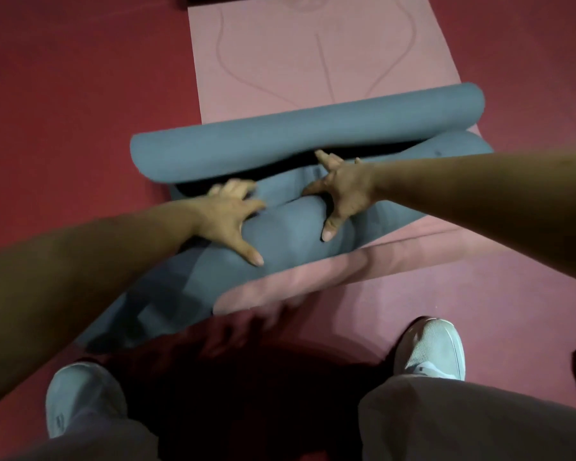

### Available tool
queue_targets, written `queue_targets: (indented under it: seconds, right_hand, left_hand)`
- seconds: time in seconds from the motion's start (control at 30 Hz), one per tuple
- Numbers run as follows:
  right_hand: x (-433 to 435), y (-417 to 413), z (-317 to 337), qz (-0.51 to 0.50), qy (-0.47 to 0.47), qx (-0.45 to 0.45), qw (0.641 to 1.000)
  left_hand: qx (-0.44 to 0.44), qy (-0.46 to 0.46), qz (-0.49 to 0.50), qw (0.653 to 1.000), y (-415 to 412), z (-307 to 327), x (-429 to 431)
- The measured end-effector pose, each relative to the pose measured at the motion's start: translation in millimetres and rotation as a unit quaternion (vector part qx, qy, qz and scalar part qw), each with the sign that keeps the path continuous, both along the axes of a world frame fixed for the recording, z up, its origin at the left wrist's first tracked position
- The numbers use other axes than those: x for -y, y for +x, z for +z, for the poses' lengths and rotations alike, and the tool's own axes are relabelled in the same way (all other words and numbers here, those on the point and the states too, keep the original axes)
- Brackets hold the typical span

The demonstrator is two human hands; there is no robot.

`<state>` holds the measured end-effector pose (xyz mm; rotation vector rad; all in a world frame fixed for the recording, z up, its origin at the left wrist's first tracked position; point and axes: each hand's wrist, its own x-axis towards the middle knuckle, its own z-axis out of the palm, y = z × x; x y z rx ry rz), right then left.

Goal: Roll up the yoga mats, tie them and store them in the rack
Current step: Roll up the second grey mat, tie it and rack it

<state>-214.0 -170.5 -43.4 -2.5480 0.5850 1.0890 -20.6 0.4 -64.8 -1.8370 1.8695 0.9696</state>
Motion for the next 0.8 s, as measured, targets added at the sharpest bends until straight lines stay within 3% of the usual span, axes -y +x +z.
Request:
queue_targets:
  seconds: [0.1, 0.23, 0.37, 0.43, 0.57, 0.67, 0.8]
  right_hand:
    - [8, 7, 2, -0.073, -0.042, 0.072, 0.994]
    - [3, 32, -4, -0.137, -0.089, 0.13, 0.978]
    - [1, 53, -1, -0.179, -0.078, 0.118, 0.974]
    - [0, 58, 0, -0.154, -0.082, 0.099, 0.98]
    - [-11, 36, -5, 0.015, -0.099, 0.12, 0.988]
    - [-7, 15, -11, 0.113, -0.164, 0.121, 0.972]
    - [5, 32, -13, 0.095, -0.182, 0.097, 0.974]
  left_hand:
    - [0.069, -0.069, 0.01, 0.995, 23, 17, 11]
    - [-0.009, -0.021, 0.09, 0.996, 29, 20, 13]
    - [0.002, 0.007, 0.136, 0.991, -6, 6, 2]
    - [0.016, -0.023, 0.154, 0.988, -10, -6, -1]
    - [-0.022, -0.029, 0.188, 0.981, 18, -9, 8]
    - [0.013, -0.057, 0.141, 0.988, 26, -5, 14]
    - [0.066, -0.162, 0.051, 0.983, 20, 1, 7]
